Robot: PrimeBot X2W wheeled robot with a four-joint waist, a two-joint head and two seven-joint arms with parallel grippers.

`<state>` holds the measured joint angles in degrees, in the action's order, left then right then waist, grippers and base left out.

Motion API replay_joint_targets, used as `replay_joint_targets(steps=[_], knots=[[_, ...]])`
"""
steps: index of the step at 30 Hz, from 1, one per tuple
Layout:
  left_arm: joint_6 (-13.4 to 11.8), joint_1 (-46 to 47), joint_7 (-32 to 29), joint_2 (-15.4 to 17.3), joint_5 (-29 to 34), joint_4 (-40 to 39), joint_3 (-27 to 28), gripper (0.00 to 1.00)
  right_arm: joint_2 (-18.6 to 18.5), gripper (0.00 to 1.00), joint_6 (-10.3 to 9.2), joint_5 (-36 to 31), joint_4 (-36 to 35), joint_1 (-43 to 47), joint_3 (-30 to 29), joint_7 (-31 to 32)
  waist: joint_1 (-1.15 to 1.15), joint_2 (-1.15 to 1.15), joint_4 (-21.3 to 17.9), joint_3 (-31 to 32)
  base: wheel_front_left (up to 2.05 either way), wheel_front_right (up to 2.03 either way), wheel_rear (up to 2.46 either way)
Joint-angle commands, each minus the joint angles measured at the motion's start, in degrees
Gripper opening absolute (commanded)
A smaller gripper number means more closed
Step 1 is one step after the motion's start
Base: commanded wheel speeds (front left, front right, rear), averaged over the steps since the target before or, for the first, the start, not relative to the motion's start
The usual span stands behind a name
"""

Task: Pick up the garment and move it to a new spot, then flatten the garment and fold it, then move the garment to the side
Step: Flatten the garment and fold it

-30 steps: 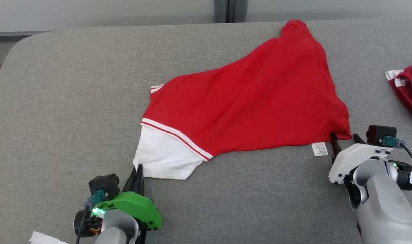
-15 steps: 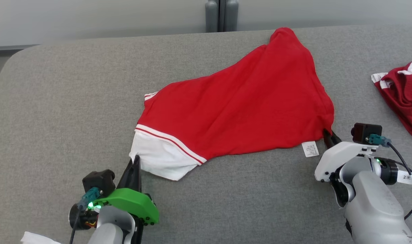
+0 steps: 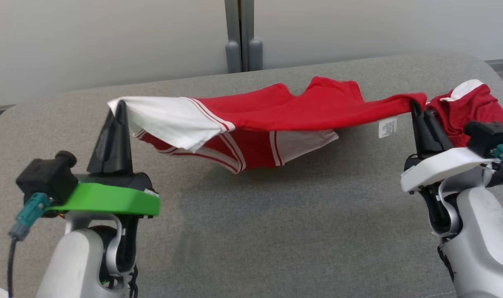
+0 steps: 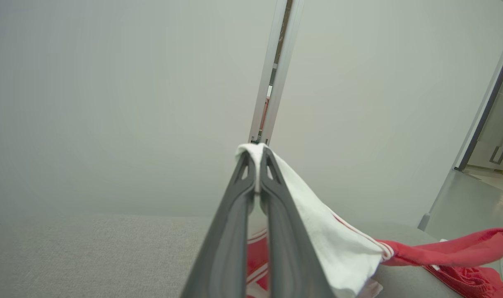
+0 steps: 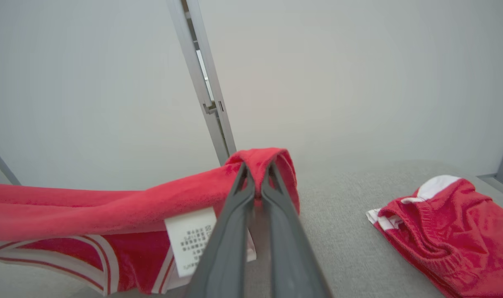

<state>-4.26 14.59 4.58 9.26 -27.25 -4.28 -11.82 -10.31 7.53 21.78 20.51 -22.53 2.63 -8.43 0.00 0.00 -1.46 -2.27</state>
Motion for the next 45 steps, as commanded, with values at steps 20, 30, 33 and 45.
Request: replay_joint_targets(steps=[20,30,33,45], knots=[[-0.25,19.74,-16.91,11.22,5.32,-28.53,1.9,0.0,3.07,0.0,-0.09,-4.45,-52.16,8.0,-11.97,15.56,0.0,0.0,-3.59,-5.08,0.0,0.0,0.0],[3.18,44.27,-17.69,11.85,7.62,-5.91,1.1,0.0,4.36,0.0,-0.09,-2.01,-31.16,-15.96,-7.7,17.25,0.0,0.0,-4.09,-19.73,0.0,0.0,0.0],[3.38,57.15,-13.81,11.29,10.46,5.08,0.95,0.0,5.08,0.0,-0.09,-5.25,-18.25,-30.55,-6.75,14.19,0.0,0.0,-4.31,-22.18,0.0,0.0,0.0],[4.22,73.95,6.04,3.96,12.61,33.9,-1.47,0.0,7.23,0.0,-0.09,-22.25,21.81,-59.48,-13.09,3.81,0.0,0.0,2.13,-32.62,0.0,0.0,0.0]])
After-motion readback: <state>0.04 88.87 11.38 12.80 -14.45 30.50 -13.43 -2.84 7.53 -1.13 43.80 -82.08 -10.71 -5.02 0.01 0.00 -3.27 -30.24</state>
